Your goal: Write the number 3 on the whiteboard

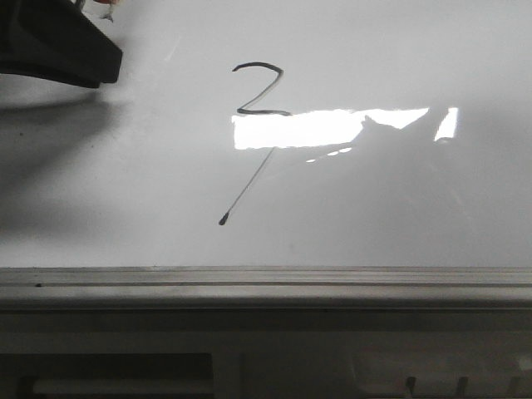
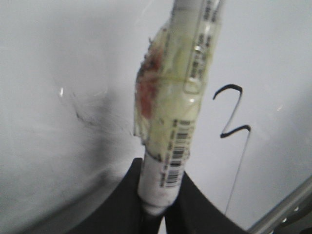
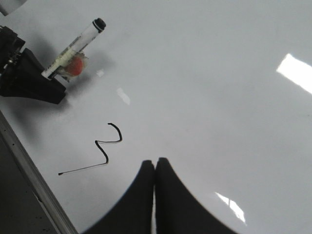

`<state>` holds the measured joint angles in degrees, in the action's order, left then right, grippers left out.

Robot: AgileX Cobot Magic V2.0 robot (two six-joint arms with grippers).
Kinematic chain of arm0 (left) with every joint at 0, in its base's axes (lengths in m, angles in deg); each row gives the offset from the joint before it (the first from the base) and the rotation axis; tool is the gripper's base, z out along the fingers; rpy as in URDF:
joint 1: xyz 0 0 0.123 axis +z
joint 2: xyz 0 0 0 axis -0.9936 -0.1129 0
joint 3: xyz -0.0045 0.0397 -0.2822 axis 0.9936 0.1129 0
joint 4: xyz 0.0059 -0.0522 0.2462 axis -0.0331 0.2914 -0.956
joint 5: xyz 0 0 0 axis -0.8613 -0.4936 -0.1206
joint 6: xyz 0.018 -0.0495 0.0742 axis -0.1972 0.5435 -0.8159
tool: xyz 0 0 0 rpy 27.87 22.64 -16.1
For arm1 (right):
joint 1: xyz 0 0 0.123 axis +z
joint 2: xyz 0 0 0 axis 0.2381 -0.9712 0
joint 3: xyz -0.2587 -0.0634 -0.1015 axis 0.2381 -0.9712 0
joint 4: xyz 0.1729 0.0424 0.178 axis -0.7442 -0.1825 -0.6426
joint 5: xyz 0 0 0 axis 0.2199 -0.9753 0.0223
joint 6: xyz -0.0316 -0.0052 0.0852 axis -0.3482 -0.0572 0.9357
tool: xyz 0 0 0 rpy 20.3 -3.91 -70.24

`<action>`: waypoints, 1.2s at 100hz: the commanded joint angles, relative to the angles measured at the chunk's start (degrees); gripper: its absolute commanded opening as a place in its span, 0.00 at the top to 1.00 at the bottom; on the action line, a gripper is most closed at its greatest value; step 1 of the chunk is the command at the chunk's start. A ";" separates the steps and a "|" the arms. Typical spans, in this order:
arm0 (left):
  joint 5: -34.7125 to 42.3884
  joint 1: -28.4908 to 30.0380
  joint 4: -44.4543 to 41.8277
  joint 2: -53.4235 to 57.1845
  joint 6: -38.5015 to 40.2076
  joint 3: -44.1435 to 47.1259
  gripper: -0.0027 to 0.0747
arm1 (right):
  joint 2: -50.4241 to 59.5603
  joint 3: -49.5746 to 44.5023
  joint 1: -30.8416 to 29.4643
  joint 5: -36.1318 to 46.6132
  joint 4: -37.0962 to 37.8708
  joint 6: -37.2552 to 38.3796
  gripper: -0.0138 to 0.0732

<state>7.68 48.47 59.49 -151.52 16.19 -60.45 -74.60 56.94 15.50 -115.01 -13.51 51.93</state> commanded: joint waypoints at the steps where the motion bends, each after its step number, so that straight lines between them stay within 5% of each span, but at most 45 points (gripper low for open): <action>1: 6.91 0.11 1.16 -0.73 0.57 -1.51 0.99 | 0.10 -0.62 -0.40 5.89 -0.40 0.72 0.91; 56: 12.89 0.11 1.72 -10.65 0.57 -1.51 0.98 | 0.10 -4.84 -0.40 6.11 -3.75 0.80 0.91; 85: 13.31 0.11 1.72 -10.74 0.57 -1.51 0.48 | 0.10 -4.84 -0.40 6.34 -3.96 0.80 0.91; 120: 13.79 0.11 1.72 -10.33 0.57 -1.51 0.44 | 0.10 -4.84 -0.40 6.07 -3.96 0.80 0.91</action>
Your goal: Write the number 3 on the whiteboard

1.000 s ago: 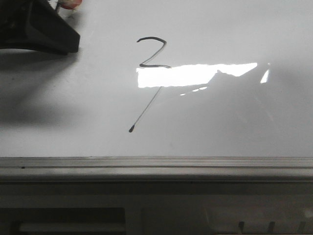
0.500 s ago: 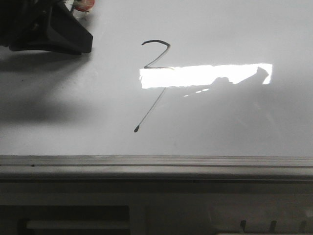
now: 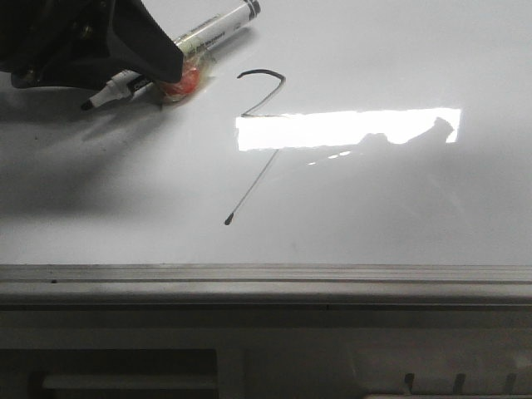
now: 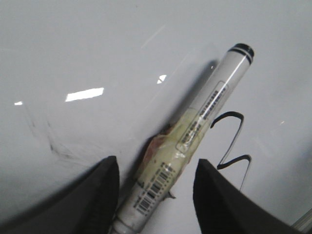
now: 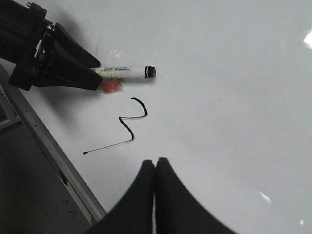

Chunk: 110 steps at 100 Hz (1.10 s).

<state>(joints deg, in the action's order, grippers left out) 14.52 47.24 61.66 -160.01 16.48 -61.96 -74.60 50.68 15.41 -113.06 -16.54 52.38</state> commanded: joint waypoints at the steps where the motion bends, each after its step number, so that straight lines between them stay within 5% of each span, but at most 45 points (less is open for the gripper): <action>1: 6.96 1.34 -0.44 -1.68 0.28 0.00 0.43 | 0.10 1.42 -0.31 4.12 -0.92 0.35 0.91; 15: 7.27 1.34 -0.44 2.94 0.28 -0.82 0.34 | 0.43 1.42 -0.31 4.25 -0.92 0.35 0.91; 38: 6.45 1.34 -5.45 20.57 0.28 -0.77 0.39 | 6.54 -3.67 -0.31 10.25 -0.92 0.35 0.91; 48: 2.71 1.40 -10.05 29.21 0.28 0.02 0.55 | 11.72 -9.74 -0.31 17.96 -0.92 0.35 0.91; 63: -2.85 1.40 -14.42 41.27 0.28 4.53 1.00 | 20.75 -22.72 -0.31 33.25 -0.92 0.35 0.91; 92: -3.94 1.40 -15.65 54.79 0.19 16.10 0.99 | 30.89 -41.26 -0.31 47.91 -0.92 0.35 0.91; 110: -3.97 1.40 -15.65 56.20 0.19 19.19 0.99 | 31.05 -44.26 -0.31 47.39 -0.92 0.35 0.91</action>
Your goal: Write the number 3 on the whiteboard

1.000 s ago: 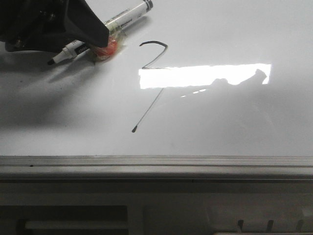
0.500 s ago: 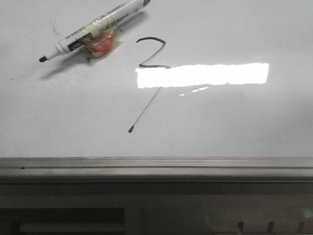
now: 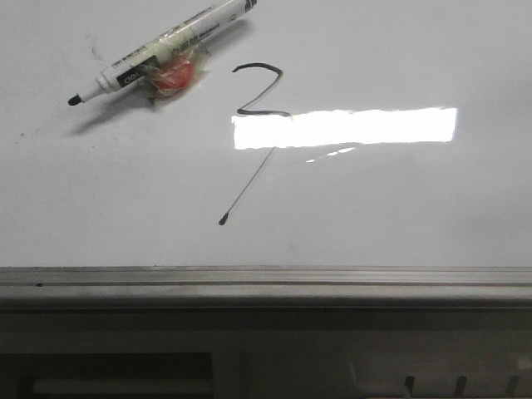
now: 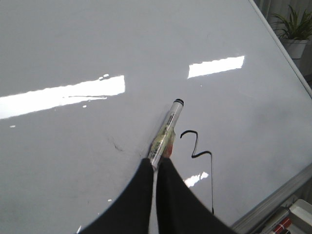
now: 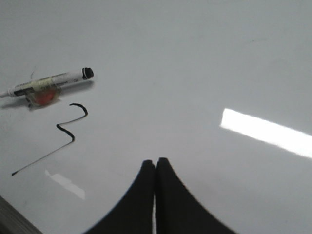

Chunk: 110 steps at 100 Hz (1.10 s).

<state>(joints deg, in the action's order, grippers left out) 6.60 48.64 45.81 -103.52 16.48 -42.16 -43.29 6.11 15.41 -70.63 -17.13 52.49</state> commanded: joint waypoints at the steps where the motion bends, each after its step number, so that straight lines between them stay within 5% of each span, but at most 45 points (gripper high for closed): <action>1: 3.95 0.00 0.20 -0.28 0.19 -0.37 0.99 | -0.26 0.21 -0.31 4.84 -0.34 0.24 0.91; 47: 3.59 0.00 0.07 -0.28 0.19 4.19 0.99 | -0.26 -0.74 -0.31 4.54 -0.34 0.24 0.91; 61: 12.50 1.53 -8.41 0.84 -0.28 6.82 0.99 | -0.26 -0.74 -0.31 4.54 -0.34 0.24 0.91; 99: 13.84 19.72 -9.69 10.04 -0.51 19.44 0.99 | -0.26 -0.74 -0.31 4.54 -0.34 0.24 0.91; 110: 11.14 23.24 -12.80 13.04 6.26 21.12 0.99 | -0.26 -0.74 -0.31 4.54 -0.34 0.24 0.91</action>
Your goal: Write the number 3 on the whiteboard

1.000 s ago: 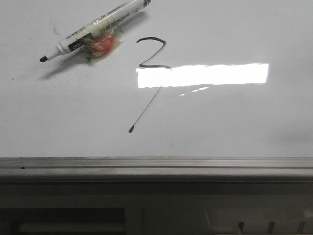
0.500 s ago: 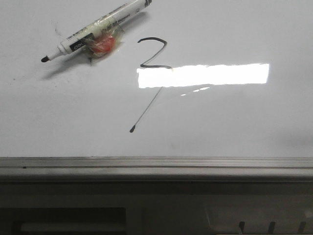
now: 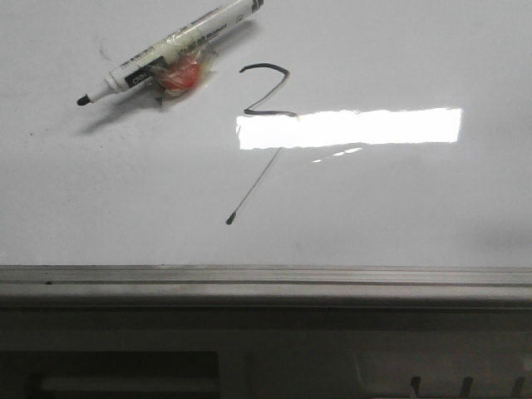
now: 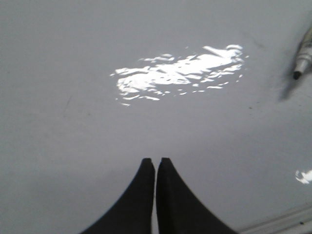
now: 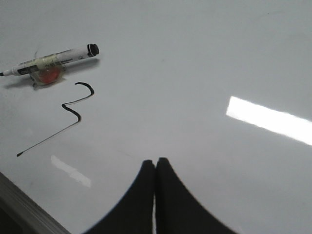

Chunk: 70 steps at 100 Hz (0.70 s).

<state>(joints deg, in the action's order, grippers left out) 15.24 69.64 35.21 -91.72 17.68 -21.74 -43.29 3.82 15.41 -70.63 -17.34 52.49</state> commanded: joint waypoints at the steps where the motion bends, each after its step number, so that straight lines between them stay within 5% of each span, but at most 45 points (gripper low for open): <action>1: 1.44 2.56 -2.63 1.59 5.63 0.71 0.99 | -0.26 1.55 -0.31 4.54 -0.12 0.24 0.91; 19: -8.96 5.01 -7.56 3.61 18.55 0.60 0.99 | -0.26 1.55 -0.31 4.54 -0.12 0.24 0.91; 70: -12.89 6.18 -7.27 3.61 18.55 0.60 0.99 | -0.26 1.55 -0.31 4.54 -0.12 0.24 0.91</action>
<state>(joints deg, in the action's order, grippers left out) -0.11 75.62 28.00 -89.46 35.57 -21.74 -43.29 3.82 15.41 -70.63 -17.34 52.49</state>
